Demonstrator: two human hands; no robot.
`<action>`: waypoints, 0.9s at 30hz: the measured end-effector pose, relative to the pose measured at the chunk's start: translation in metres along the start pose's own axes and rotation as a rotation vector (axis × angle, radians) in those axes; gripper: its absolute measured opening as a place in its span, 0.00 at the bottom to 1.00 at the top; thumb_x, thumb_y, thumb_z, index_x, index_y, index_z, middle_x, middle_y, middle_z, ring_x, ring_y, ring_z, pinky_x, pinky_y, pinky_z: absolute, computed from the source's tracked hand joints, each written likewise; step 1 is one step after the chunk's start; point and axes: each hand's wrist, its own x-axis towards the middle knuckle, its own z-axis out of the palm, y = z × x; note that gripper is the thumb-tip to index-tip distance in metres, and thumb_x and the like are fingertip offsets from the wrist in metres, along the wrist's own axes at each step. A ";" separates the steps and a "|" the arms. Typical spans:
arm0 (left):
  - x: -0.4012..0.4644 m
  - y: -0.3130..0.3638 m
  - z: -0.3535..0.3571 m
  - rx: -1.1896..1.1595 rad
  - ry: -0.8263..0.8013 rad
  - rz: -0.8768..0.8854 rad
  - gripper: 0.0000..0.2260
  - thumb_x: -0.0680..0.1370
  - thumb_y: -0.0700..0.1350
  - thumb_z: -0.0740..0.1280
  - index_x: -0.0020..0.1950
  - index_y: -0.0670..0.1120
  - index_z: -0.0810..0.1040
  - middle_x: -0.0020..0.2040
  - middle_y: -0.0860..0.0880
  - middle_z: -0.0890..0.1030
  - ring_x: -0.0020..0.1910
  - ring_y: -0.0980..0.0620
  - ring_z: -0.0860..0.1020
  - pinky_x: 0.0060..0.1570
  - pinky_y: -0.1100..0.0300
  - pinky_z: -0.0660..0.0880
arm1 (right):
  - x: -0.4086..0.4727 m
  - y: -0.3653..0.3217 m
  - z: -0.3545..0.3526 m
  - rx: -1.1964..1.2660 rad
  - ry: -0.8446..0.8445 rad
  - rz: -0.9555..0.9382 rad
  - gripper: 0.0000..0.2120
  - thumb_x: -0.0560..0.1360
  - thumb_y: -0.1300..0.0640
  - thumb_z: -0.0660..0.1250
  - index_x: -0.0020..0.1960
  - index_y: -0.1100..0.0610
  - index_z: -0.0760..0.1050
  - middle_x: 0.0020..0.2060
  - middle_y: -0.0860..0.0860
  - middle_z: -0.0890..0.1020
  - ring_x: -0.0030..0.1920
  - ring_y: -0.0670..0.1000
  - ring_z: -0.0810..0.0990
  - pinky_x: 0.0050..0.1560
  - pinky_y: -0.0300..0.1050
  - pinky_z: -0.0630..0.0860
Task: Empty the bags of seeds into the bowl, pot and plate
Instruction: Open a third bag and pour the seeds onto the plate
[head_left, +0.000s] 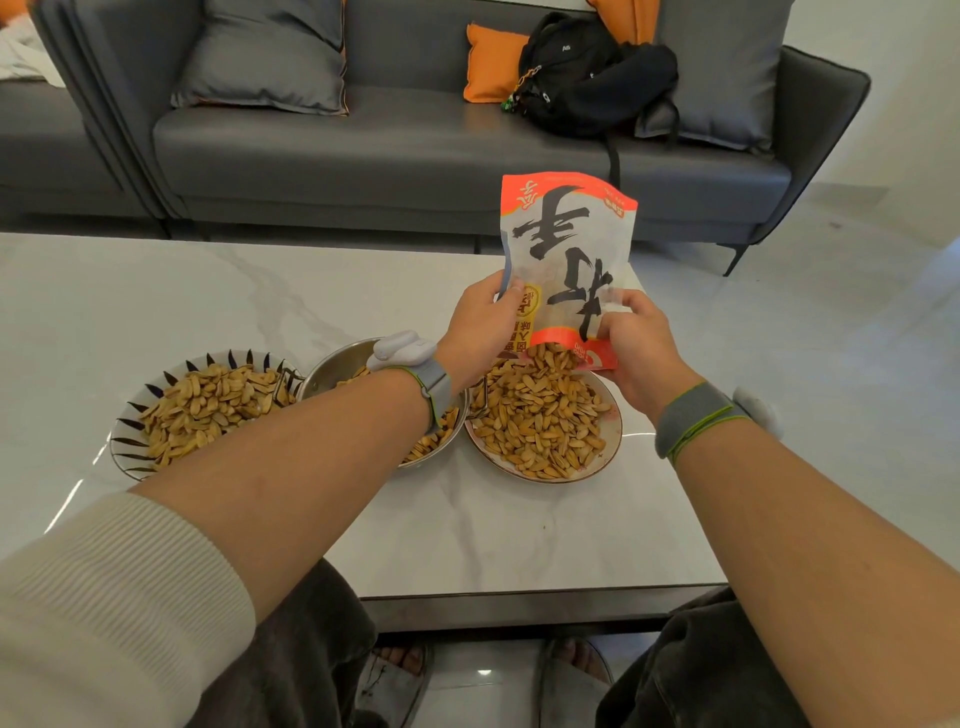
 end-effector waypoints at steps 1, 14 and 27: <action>0.000 0.000 0.000 -0.007 0.000 -0.002 0.11 0.90 0.50 0.55 0.65 0.54 0.77 0.51 0.51 0.83 0.53 0.50 0.83 0.60 0.47 0.84 | 0.000 0.000 0.001 -0.003 0.003 -0.006 0.24 0.80 0.70 0.55 0.67 0.48 0.75 0.64 0.57 0.79 0.55 0.60 0.86 0.50 0.64 0.87; -0.001 0.003 0.001 -0.010 0.014 0.012 0.10 0.90 0.49 0.56 0.63 0.53 0.77 0.50 0.51 0.82 0.57 0.45 0.83 0.62 0.40 0.82 | 0.002 0.002 0.000 -0.020 0.010 -0.038 0.24 0.79 0.70 0.57 0.65 0.46 0.75 0.65 0.56 0.80 0.58 0.61 0.85 0.47 0.57 0.87; -0.006 -0.001 -0.001 0.025 -0.026 -0.021 0.11 0.90 0.50 0.56 0.63 0.54 0.78 0.51 0.50 0.84 0.55 0.45 0.85 0.60 0.42 0.84 | 0.001 0.013 -0.002 -0.026 0.021 0.020 0.25 0.78 0.69 0.56 0.66 0.47 0.76 0.59 0.57 0.83 0.52 0.60 0.86 0.40 0.52 0.83</action>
